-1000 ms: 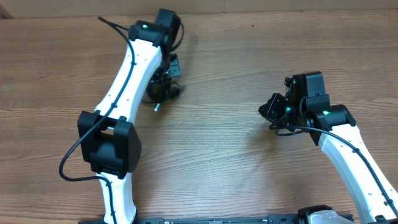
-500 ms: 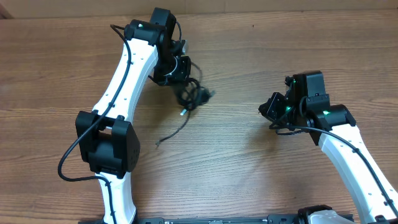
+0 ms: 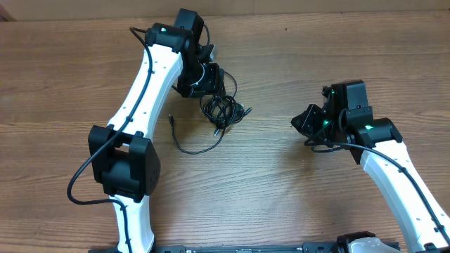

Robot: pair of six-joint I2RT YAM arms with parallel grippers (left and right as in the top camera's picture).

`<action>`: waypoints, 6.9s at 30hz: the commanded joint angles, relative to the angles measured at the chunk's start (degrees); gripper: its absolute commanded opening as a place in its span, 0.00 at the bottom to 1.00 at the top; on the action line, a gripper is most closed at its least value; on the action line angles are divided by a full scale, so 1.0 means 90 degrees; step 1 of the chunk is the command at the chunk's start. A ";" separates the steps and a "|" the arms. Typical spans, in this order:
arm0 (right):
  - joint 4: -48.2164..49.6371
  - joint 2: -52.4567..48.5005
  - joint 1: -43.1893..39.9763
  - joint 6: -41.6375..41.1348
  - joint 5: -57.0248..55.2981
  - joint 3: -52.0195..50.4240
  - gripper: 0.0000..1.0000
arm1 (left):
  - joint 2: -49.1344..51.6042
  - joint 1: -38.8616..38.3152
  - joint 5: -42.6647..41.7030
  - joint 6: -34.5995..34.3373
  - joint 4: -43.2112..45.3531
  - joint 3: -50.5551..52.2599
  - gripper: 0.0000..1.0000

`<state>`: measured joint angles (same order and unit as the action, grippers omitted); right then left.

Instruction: Untangle cables

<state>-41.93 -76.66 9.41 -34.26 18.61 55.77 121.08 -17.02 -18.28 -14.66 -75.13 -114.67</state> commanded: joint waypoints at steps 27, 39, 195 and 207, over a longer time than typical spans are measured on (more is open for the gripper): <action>0.0806 -0.0284 -0.0010 -0.0051 -0.0053 0.0000 0.26 | -0.0063 -0.0340 -0.1970 0.0675 0.2149 0.1214 0.04; 0.1727 -0.1775 -0.0005 -0.0189 0.1481 0.0000 0.34 | -0.0061 -0.0529 -0.3191 0.1664 0.1962 0.1217 0.04; -0.0974 -0.2045 0.0984 0.0816 -0.1151 0.2050 1.00 | 0.0369 -0.0687 -0.0561 0.0602 0.0238 0.0580 0.52; -0.0971 -0.2045 0.0984 0.0816 -0.1154 0.2050 1.00 | 0.0369 -0.1173 -0.0901 -0.0369 0.1491 0.1574 0.11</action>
<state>-50.76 -95.72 18.41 -27.16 7.70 74.13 123.90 -27.42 -24.45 -16.10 -62.02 -100.97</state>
